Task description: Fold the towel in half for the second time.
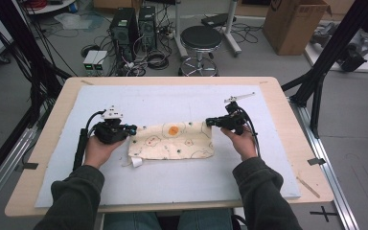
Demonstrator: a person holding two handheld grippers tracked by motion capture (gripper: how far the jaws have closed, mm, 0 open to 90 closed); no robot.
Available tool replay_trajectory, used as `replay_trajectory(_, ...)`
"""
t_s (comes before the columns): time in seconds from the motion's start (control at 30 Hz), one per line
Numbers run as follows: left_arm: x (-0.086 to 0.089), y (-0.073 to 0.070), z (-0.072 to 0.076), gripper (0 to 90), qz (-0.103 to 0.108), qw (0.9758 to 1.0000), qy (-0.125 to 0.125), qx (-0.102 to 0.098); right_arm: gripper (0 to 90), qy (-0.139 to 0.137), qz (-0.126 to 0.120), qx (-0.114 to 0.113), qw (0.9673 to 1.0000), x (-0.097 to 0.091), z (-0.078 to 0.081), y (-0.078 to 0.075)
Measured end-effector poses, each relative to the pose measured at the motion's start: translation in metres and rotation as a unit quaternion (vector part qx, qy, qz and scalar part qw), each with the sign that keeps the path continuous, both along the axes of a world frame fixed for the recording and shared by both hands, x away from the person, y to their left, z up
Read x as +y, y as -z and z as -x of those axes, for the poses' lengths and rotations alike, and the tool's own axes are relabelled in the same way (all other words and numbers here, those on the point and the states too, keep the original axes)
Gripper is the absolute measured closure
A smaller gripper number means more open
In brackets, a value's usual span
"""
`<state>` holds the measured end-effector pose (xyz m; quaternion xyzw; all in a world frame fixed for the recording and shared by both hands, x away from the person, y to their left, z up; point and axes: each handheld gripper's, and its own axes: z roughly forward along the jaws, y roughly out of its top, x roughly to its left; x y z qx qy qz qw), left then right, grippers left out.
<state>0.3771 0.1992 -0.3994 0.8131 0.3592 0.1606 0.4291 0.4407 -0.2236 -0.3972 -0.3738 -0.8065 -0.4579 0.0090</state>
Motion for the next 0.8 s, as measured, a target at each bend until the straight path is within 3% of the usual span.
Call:
replay_trajectory(0.3, -0.003, 0.001, 0.013, 85.7, -0.009, 0.9999, 0.010, -0.003, 84.7, -0.018, 0.009, -0.007, 0.9998, 0.002, 0.011, -0.005)
replay_trajectory(0.67, 0.001, 0.007, 0.029, 85.6, 0.001, 0.9998, 0.015, -0.013, 84.6, -0.021, -0.004, -0.005, 0.9998, -0.005, 0.027, 0.008)
replay_trajectory(0.8, 0.003, 0.011, 0.036, 85.6, 0.002, 0.9997, 0.019, -0.015, 84.6, -0.031, 0.008, -0.004, 0.9995, -0.003, 0.035, 0.012)
